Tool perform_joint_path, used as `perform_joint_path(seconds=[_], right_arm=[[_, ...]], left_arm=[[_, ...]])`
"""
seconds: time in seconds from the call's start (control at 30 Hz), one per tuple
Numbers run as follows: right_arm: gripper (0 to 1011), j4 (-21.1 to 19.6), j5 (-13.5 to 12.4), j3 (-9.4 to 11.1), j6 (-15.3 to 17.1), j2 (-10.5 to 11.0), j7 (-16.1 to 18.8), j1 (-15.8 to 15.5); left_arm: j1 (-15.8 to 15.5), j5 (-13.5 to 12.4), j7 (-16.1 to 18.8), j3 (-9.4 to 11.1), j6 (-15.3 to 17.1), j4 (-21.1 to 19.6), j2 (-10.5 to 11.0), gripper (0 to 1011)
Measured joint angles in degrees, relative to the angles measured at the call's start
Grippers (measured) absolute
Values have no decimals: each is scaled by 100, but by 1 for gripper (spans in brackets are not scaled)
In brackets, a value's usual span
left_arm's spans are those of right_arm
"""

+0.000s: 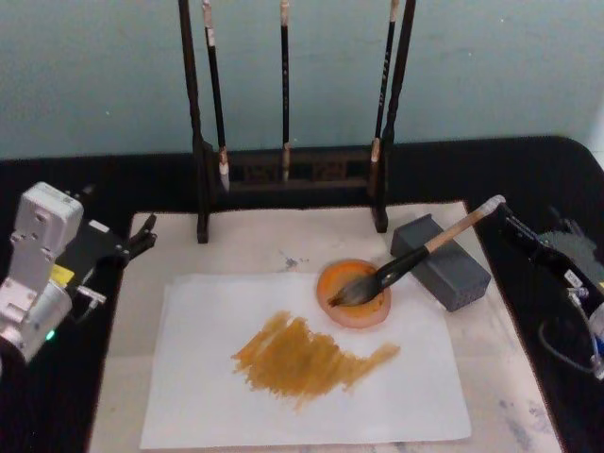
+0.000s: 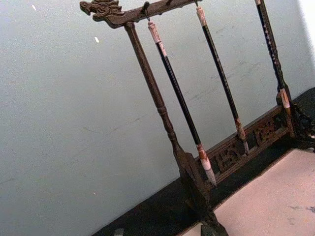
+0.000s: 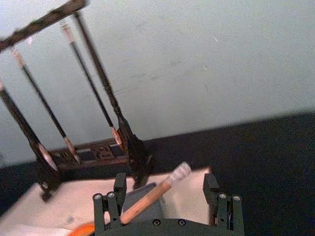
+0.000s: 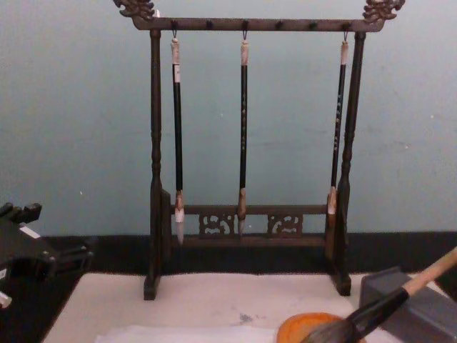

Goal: Pick up the brush from the inkstone, write on the paper, then place the brush back to its original position.

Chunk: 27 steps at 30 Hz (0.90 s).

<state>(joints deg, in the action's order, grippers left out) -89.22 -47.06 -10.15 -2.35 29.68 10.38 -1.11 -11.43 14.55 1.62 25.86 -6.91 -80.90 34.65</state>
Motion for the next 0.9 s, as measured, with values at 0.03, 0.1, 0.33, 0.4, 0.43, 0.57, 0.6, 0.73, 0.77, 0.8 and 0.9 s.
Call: perform_joint_path(seconds=[0.03,0.1,0.33,0.4,0.43,0.57,0.6,0.73,0.77,0.8,0.9], right_arm=[[1000,-2,-165,65,89,-59,19,-28],[1000,20,-566,220,308,-222,62,-79],[1000,359,-1615,393,925,-549,113,56],[1000,509,-1750,368,1010,-600,153,161],[1000,657,-1855,328,1076,-650,199,267],[1000,1035,-2003,191,1145,-750,348,574],[1000,1101,-2020,164,1149,-766,381,641],[1000,1399,-2097,57,1149,-836,506,913],[1000,1448,-2115,39,1146,-851,523,961],[1000,1552,-2146,8,1134,-881,554,1064],[1000,1732,-2202,-37,1106,-928,597,1238]], left_arm=[[0,0,0,0,0,0,0,1010],[0,0,0,0,0,0,0,1010],[0,0,0,0,0,0,0,1010],[0,0,0,0,0,0,0,1010],[0,-1,0,0,0,0,0,1010],[0,0,0,0,0,0,0,1010],[0,0,0,0,0,0,0,1009],[0,0,0,0,0,0,0,1009],[0,0,0,0,0,0,0,1010],[0,0,0,0,0,0,0,1009],[0,0,0,0,0,0,0,1010]])
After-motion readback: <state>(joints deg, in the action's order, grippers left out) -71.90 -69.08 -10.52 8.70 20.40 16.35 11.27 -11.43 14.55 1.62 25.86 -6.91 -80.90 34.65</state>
